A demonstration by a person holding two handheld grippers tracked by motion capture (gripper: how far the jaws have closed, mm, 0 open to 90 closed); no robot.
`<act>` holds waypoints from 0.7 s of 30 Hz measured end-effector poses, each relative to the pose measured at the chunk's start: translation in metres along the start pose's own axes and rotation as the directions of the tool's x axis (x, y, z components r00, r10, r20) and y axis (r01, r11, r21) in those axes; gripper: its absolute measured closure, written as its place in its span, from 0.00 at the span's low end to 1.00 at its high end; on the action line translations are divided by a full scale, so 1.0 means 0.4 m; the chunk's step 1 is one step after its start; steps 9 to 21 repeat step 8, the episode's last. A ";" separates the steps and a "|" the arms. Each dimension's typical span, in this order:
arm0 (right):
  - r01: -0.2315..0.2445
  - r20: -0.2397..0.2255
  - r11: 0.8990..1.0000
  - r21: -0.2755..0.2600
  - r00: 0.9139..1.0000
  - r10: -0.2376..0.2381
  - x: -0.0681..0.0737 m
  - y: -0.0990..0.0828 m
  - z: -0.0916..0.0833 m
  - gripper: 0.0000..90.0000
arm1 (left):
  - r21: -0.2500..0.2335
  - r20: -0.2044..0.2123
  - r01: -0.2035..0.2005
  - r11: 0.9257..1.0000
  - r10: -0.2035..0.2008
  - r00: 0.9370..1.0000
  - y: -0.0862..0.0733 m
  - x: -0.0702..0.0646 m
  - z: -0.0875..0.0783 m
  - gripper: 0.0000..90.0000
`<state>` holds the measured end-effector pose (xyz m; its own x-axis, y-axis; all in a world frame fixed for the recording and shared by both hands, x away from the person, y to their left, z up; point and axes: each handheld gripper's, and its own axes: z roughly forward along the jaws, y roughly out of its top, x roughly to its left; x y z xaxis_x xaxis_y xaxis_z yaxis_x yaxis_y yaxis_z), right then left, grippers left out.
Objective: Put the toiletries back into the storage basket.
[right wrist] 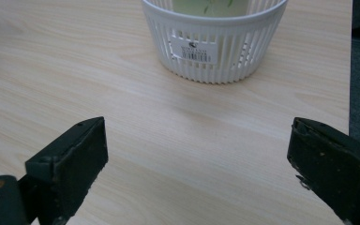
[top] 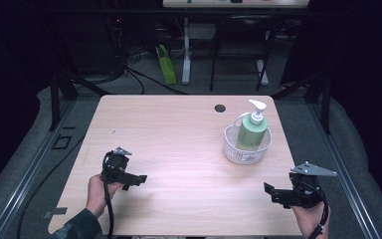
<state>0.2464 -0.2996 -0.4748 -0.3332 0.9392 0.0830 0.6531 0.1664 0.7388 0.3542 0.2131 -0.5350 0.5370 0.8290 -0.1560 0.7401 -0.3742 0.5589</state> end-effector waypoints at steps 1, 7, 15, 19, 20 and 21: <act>0.003 0.007 1.000 0.007 1.000 -0.003 -0.001 -0.001 0.003 0.05 | 0.001 0.000 -0.002 1.000 0.002 1.000 0.001 0.000 0.001 0.04; 0.014 0.015 1.000 0.024 1.000 -0.015 -0.008 -0.007 0.013 0.05 | 0.004 -0.004 -0.007 1.000 0.007 1.000 0.003 -0.002 0.004 0.04; 0.013 0.018 0.999 0.029 1.000 -0.014 -0.009 -0.008 0.014 0.05 | 0.006 -0.005 -0.008 1.000 0.008 1.000 0.004 -0.001 0.005 0.04; 0.013 0.018 0.999 0.029 1.000 -0.014 -0.009 -0.008 0.014 0.05 | 0.006 -0.005 -0.008 1.000 0.008 1.000 0.004 -0.001 0.005 0.04; 0.013 0.018 0.999 0.029 1.000 -0.014 -0.009 -0.008 0.014 0.05 | 0.006 -0.005 -0.008 1.000 0.008 1.000 0.004 -0.001 0.005 0.04; 0.013 0.018 0.999 0.029 1.000 -0.014 -0.009 -0.008 0.014 0.05 | 0.006 -0.005 -0.008 1.000 0.008 1.000 0.004 -0.001 0.005 0.04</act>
